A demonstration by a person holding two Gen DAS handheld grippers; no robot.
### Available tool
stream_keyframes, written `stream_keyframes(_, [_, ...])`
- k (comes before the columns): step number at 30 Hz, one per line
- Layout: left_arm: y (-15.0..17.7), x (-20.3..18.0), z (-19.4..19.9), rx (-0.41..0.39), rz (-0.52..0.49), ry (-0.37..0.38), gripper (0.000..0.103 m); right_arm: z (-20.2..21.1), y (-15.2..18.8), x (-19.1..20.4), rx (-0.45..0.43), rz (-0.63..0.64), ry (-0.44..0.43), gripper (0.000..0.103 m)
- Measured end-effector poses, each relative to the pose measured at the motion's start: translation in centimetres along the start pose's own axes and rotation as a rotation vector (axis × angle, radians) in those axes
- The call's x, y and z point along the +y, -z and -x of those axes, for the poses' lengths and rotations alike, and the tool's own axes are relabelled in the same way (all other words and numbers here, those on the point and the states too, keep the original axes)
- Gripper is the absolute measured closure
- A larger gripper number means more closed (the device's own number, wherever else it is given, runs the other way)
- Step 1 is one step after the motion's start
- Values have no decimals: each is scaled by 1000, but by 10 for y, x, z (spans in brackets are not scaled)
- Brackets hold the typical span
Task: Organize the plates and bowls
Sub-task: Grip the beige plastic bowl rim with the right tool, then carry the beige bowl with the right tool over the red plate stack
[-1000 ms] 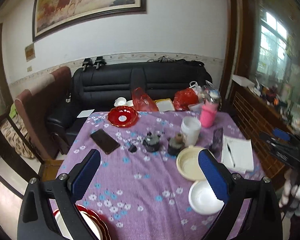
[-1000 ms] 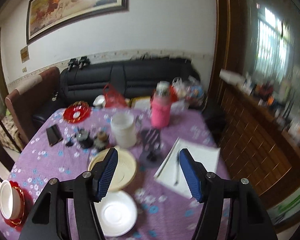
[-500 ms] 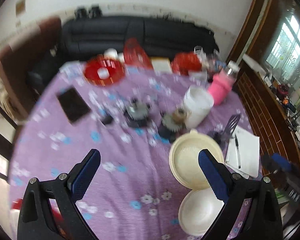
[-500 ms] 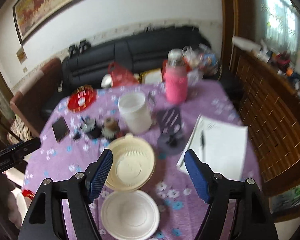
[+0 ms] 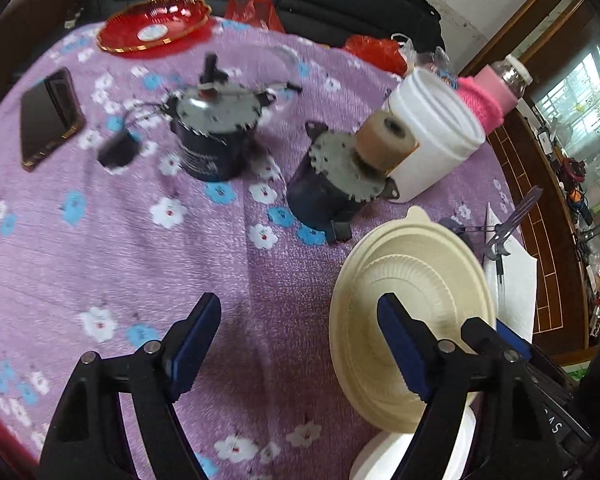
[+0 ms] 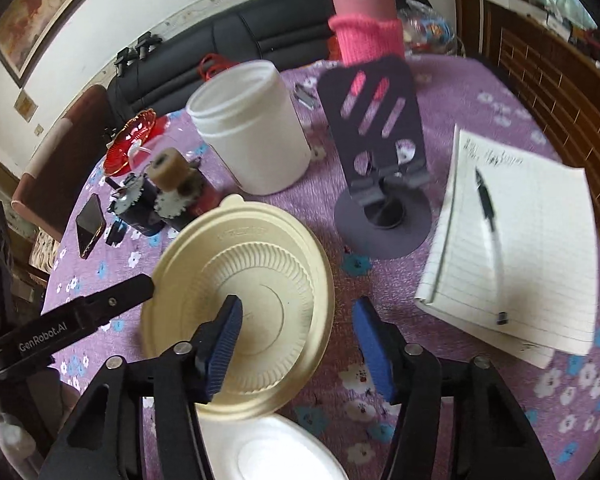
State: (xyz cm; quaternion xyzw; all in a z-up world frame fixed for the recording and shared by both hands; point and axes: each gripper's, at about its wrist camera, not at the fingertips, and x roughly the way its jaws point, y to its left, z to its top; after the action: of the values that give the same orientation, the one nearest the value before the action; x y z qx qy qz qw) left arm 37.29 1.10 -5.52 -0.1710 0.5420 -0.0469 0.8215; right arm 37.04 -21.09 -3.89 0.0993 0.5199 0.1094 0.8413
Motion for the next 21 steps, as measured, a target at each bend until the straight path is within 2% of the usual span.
stream_keyframes(3, [1, -3, -12, 21, 5, 20, 25, -9, 1, 1, 15, 3, -4, 51])
stream_keyframes(4, [1, -4, -14, 28, 9, 34, 34, -11, 1, 0, 18, 3, -6, 52])
stream_keyframes(5, [2, -6, -19, 44, 12, 54, 39, -14, 1, 1, 22, 4, -7, 61])
stream_keyframes(6, [2, -8, -24, 64, 9, 70, 52, -16, 3, 1, 24, 3, -7, 70])
stream_keyframes(7, [2, -10, -30, 84, 3, 81, 66, -18, 4, 2, 25, 3, -6, 74])
stream_keyframes(8, [2, -12, -34, 96, -3, 84, 71, -20, 4, 3, 25, 5, -10, 86])
stream_keyframes(9, [3, -13, -35, 93, -11, 80, 74, -19, 5, 4, 19, 9, -10, 87])
stream_keyframes(11, [5, -14, -33, 84, -14, 83, 75, -15, 6, 8, -9, 22, 0, 88])
stream_keyframes(15, [5, -4, -18, 64, 41, 102, 76, -4, 4, 18, -39, 35, -30, 88])
stream_keyframes(21, [13, 1, 29, -38, 58, 49, 76, 24, 10, 48, -94, 100, -46, 88])
